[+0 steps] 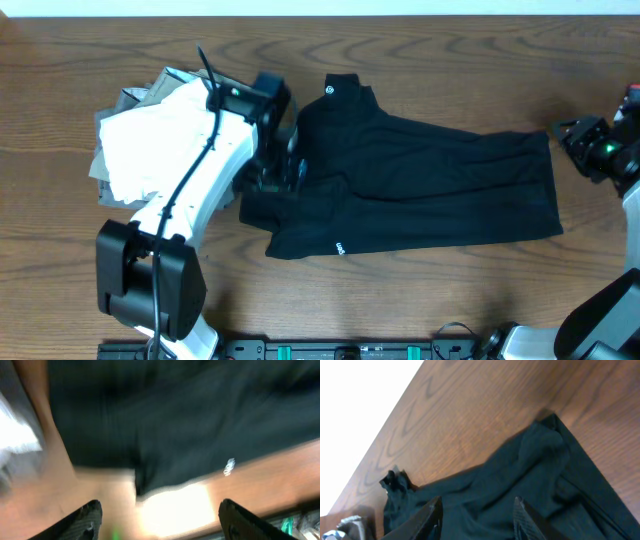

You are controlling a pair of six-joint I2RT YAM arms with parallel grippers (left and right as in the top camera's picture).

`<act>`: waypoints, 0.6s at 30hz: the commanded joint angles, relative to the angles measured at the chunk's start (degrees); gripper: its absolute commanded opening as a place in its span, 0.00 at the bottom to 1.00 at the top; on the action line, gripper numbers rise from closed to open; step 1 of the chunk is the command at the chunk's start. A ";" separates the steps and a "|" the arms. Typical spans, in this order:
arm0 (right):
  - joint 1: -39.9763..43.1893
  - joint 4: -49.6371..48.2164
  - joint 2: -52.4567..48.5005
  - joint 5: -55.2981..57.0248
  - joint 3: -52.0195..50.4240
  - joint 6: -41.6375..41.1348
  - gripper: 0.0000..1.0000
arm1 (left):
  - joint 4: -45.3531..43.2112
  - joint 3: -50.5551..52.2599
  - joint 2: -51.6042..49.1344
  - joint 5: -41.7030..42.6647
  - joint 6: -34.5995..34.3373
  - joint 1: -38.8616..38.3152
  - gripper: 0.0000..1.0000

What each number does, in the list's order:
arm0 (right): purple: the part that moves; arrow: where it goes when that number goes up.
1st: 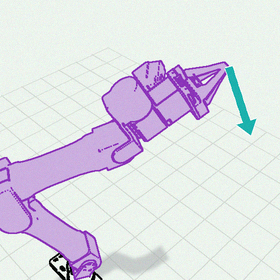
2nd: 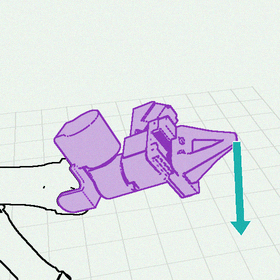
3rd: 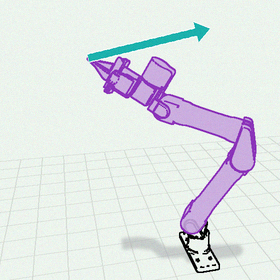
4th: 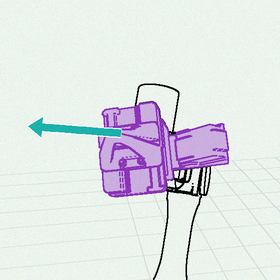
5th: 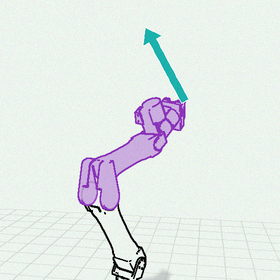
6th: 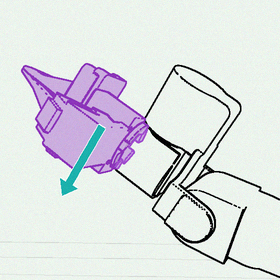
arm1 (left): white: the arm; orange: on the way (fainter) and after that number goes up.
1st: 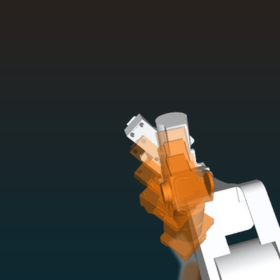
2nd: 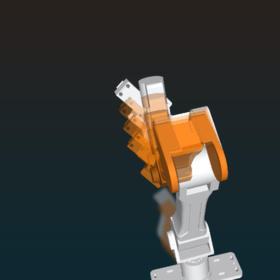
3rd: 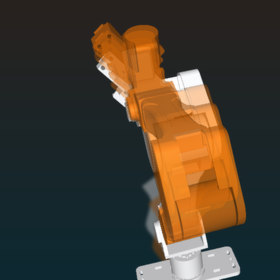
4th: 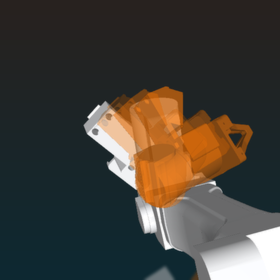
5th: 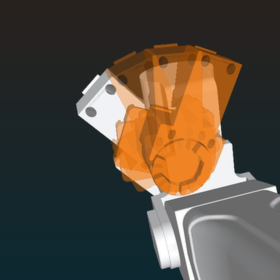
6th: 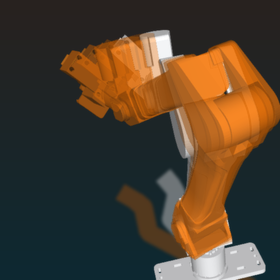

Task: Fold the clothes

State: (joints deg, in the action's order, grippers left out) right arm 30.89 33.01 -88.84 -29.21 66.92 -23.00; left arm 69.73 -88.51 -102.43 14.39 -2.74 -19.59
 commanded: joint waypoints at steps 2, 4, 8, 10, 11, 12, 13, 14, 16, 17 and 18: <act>-1.05 5.16 0.44 2.80 4.17 2.54 0.44 | -9.88 -4.90 -0.04 -0.26 4.59 0.31 0.78; -1.81 7.89 0.44 2.51 5.05 3.87 0.44 | -15.19 -5.16 -1.79 0.90 4.59 0.31 0.78; -4.79 12.87 0.44 1.57 5.42 10.16 0.46 | -23.28 -6.12 -8.44 4.63 3.98 1.36 0.77; -6.47 14.75 0.44 1.60 5.42 12.20 0.47 | -25.55 -8.74 -13.09 5.92 3.52 2.29 0.77; -7.37 15.45 0.44 1.57 5.42 12.37 0.47 | -26.27 -10.84 -15.76 6.75 3.54 2.71 0.77; -7.89 15.78 0.44 1.57 5.42 12.37 0.47 | -26.53 -13.09 -18.12 7.32 3.56 3.15 0.77; -8.48 16.13 0.44 1.57 5.42 12.37 0.47 | -26.80 -15.89 -20.92 7.63 3.56 3.56 0.77; -9.03 16.48 0.44 1.57 5.42 12.35 0.47 | -26.99 -18.93 -23.61 7.67 3.58 3.82 0.77; -10.05 17.33 0.44 1.57 5.42 12.35 0.47 | -27.56 -24.28 -28.15 7.65 4.04 4.11 0.77; -10.51 17.88 0.44 1.57 5.42 12.35 0.46 | -28.02 -26.97 -30.38 7.56 4.92 4.11 0.77; -11.02 18.58 0.44 1.57 5.42 12.35 0.45 | -28.74 -29.24 -32.37 7.41 5.79 4.11 0.77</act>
State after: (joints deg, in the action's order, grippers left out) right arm 21.19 50.76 -88.86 -27.38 71.22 -12.38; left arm 41.82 -111.33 -131.92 20.64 0.64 -15.70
